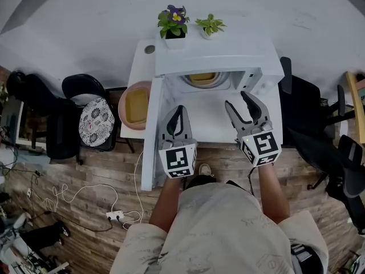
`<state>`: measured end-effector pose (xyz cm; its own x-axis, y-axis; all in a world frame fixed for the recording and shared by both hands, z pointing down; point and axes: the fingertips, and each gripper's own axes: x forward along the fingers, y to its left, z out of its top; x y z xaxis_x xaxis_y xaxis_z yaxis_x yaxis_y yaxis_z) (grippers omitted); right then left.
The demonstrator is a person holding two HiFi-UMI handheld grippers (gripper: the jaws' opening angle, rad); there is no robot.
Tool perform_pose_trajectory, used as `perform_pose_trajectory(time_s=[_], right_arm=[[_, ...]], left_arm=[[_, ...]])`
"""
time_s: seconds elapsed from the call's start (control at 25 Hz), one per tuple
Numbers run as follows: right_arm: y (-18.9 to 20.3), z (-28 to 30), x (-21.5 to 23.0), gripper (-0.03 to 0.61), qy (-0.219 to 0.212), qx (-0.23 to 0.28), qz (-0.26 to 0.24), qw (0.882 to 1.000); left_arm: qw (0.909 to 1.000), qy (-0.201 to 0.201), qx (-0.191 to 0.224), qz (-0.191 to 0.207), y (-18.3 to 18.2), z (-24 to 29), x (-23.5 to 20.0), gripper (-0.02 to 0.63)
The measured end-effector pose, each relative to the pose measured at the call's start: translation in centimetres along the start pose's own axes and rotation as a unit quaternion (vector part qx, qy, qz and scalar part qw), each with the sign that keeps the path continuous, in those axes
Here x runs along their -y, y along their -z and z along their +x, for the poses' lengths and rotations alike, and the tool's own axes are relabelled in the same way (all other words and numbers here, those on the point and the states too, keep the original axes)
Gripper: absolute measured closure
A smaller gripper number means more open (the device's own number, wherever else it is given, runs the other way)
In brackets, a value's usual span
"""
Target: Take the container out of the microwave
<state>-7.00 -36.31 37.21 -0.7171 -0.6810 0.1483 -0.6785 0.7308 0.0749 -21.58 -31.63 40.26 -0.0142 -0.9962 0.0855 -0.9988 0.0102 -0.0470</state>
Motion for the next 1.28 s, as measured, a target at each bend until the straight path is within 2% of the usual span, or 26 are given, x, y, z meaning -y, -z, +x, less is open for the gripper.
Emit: perform_pose_trajectory(time_s=[0.24, 0.44, 0.84, 1.04, 1.28], right_arm=[[0.9, 1.7, -0.8, 0.359, 0.004, -0.015, 0.005, 1.0], [1.3, 2.5, -0.4, 0.359, 0.01, -0.018, 0.004, 1.0], [1.4, 4.9, 0.2, 0.359, -0.008, -0.003, 0.006, 1.0], [2.0, 5.7, 0.2, 0.359, -0.016, -0.001, 0.023, 1.0], [2.6, 6.5, 0.5, 0.359, -0.021, -0.009, 0.024, 0.999]], left_arm=[[0.9996, 0.026, 0.004, -0.001, 0.9, 1.8, -0.1, 0.606], [0.9996, 0.026, 0.003, -0.008, 1.3, 2.6, -0.8, 0.606], [0.9996, 0.025, 0.012, 0.009, 0.2, 4.2, -1.0, 0.606], [0.9993, 0.028, 0.01, 0.024, 0.0, 4.8, -1.2, 0.606], [0.9989, 0.038, 0.011, 0.024, 0.2, 5.5, -1.0, 0.606]])
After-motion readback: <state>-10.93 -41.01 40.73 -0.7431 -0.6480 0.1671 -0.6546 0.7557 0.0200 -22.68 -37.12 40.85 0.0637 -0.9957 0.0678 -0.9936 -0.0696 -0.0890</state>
